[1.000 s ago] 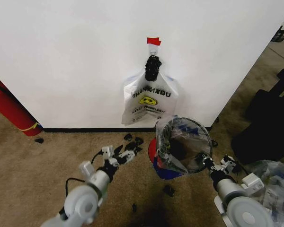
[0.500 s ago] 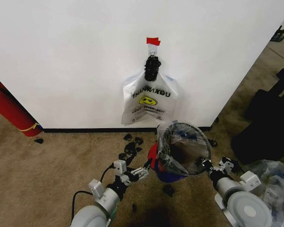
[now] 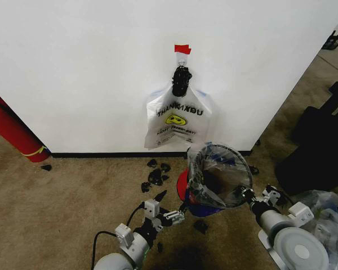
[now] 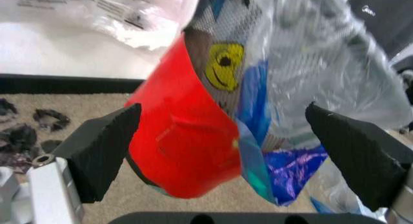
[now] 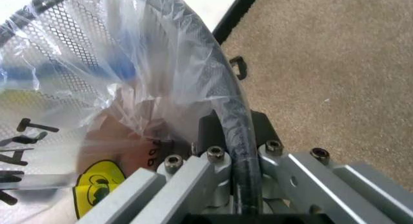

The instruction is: Pick up the garbage bag from the wall and place it over the trash bin.

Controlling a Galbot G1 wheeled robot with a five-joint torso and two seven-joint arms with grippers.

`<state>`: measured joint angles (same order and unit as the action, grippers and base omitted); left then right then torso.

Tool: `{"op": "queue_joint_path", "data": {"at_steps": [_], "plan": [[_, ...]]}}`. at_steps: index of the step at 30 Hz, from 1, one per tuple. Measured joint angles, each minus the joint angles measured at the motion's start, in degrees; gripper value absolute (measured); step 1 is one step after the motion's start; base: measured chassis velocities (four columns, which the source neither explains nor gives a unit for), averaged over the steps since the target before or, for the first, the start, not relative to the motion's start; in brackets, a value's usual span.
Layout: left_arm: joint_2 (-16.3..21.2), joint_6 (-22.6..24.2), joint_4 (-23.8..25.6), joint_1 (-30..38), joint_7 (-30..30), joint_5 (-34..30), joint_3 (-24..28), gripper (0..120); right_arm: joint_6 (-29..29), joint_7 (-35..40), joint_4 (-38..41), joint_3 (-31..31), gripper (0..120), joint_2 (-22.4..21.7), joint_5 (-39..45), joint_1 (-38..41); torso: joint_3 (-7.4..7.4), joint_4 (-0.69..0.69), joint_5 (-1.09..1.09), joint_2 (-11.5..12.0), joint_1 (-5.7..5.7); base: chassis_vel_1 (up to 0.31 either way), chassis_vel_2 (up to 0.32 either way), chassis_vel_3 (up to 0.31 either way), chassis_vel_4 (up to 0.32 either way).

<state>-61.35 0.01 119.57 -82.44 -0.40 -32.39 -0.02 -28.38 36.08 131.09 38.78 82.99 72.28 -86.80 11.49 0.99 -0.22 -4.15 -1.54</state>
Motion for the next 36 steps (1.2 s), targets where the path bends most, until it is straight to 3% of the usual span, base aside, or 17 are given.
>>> {"op": "queue_joint_path", "data": {"at_steps": [25,31,36], "plan": [[-5.3,3.2,-8.6,5.2,-5.3,-1.0,1.9,96,0.2,-1.7,4.1,-1.4,0,2.2,-3.6,-1.9,0.0,0.0,0.0,0.0,-0.01,0.0,0.0,0.0,0.0],[-5.1,3.3,-7.7,5.2,-5.5,-1.5,1.5,97,0.2,-1.9,4.2,-1.4,0,2.0,-3.7,-2.0,0.0,0.0,-0.01,0.0,-0.01,0.0,0.0,0.0,0.0],[-2.4,3.3,-4.3,3.2,-4.7,-1.2,0.6,98,0.4,-2.2,3.8,-0.9,0,1.1,-3.6,-1.6,0.0,0.0,0.0,0.0,-0.01,0.0,0.0,0.0,0.0]]}}
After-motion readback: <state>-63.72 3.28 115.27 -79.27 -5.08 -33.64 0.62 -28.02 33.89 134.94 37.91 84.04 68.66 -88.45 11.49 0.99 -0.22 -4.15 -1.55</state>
